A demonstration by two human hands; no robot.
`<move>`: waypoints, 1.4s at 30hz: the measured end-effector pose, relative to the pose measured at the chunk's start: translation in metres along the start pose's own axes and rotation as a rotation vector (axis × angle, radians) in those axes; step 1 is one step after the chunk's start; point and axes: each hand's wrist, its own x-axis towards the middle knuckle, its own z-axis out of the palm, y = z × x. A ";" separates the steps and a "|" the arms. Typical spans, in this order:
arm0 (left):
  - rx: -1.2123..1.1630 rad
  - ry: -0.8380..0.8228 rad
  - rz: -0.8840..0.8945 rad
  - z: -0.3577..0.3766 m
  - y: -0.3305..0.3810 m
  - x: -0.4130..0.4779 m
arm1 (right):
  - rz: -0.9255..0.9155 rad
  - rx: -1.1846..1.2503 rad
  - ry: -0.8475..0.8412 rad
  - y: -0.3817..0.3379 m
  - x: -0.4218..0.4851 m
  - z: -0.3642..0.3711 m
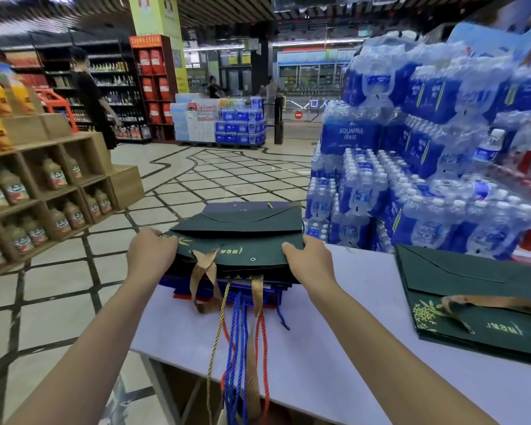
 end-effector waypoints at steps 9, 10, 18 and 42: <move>-0.646 -0.101 0.002 -0.002 0.062 -0.038 | -0.090 0.422 0.146 0.005 0.017 -0.069; -0.681 -0.137 0.032 0.004 0.071 -0.046 | -0.094 0.435 0.179 0.004 0.013 -0.087; -0.429 -0.391 0.389 0.086 0.136 -0.131 | -0.008 0.236 0.362 0.089 -0.005 -0.216; 0.214 -0.575 1.660 0.183 0.069 -0.207 | 0.177 -0.655 0.469 0.242 -0.052 -0.207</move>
